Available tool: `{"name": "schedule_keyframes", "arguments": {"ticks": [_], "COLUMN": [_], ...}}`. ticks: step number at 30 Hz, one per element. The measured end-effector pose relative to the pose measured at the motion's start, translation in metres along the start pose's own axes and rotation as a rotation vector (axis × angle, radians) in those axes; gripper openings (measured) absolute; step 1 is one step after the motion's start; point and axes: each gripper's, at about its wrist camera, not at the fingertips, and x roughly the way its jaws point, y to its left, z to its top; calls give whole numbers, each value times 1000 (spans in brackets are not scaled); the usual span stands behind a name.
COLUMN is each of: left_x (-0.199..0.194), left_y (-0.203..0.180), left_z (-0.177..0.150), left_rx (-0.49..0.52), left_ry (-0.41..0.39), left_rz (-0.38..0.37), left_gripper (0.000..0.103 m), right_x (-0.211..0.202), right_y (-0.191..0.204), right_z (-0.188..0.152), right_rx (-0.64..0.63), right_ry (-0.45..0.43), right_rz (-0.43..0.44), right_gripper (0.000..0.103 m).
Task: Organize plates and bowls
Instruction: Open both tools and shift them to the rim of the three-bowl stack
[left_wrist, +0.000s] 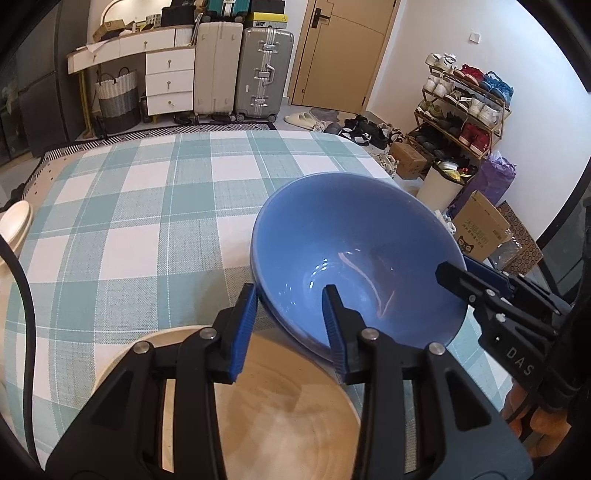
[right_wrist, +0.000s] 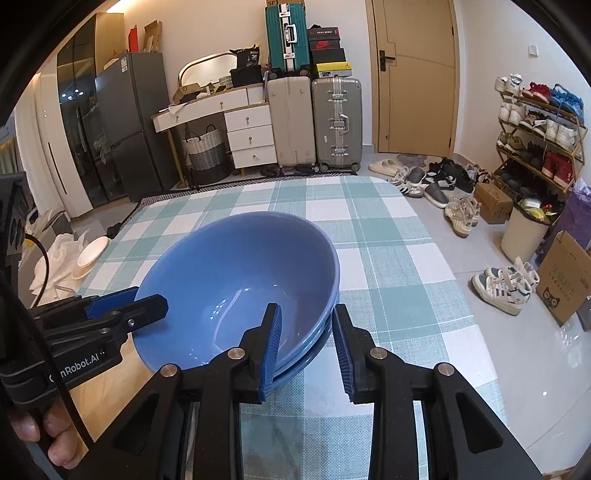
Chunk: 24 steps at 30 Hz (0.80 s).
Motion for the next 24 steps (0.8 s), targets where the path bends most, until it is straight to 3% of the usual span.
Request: {"name": "schedule_keyframes", "arguments": {"ticks": [2, 6, 10, 13, 15, 18, 24], "left_x": [1, -5, -8, -4, -2, 1, 11], "left_y": [1, 7, 15, 22, 26, 26, 28], "left_z": [1, 5, 11, 14, 14, 13, 11], "left_rx": [-5, -26, -45, -74, -91, -94, -114], "left_ry": [5, -15, -18, -4, 5, 9, 34], "left_rz": [7, -36, -41, -65, -82, -84, -99], "left_gripper": [52, 76, 79, 86, 101, 101, 101], "right_x": [-1, -5, -8, -8, -6, -1, 14], "right_y": [-4, -14, -21, -23, -26, -30, -38], "right_z": [3, 8, 13, 15, 16, 16, 13], "right_rx": [4, 22, 17, 11, 23, 58, 122], "right_ry": [-2, 0, 14, 18, 25, 32, 56], "right_rz": [-1, 54, 92, 106, 121, 163, 184], "right_gripper": [36, 54, 83, 87, 95, 100, 101]}}
